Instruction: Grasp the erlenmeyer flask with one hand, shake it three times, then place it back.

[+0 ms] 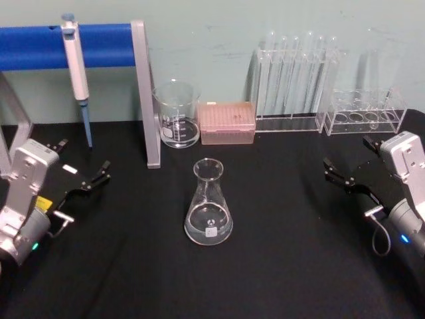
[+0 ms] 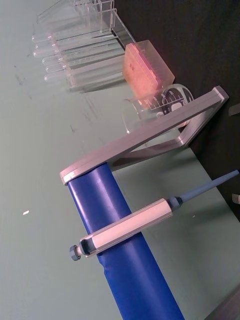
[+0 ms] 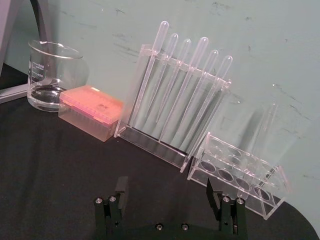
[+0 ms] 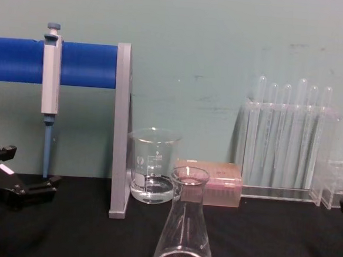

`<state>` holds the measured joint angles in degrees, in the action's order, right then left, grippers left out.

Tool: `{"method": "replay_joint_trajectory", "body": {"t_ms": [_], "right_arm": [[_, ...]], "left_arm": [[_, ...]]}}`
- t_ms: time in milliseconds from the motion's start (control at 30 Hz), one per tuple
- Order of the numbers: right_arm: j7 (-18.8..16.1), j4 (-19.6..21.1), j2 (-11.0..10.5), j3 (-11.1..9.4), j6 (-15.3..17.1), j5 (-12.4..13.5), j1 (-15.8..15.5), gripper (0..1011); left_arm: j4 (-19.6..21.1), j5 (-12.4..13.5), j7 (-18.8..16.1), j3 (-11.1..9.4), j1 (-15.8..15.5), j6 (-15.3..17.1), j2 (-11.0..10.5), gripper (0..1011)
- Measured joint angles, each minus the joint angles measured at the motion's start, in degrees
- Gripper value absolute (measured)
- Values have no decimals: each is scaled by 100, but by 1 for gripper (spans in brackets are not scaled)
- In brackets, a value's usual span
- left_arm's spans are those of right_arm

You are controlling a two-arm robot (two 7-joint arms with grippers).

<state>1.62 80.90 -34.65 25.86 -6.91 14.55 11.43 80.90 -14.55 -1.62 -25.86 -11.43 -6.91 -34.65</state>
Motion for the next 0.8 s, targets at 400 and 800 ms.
{"method": "replay_joint_trajectory", "body": {"t_ms": [400,800], "right_arm": [[0,0,0,0,0,0,0,1000],[0,0,0,0,0,0,0,1000]], "left_arm": [[0,0,0,0,0,0,0,1001],[0,0,0,0,0,0,0,1001]]}}
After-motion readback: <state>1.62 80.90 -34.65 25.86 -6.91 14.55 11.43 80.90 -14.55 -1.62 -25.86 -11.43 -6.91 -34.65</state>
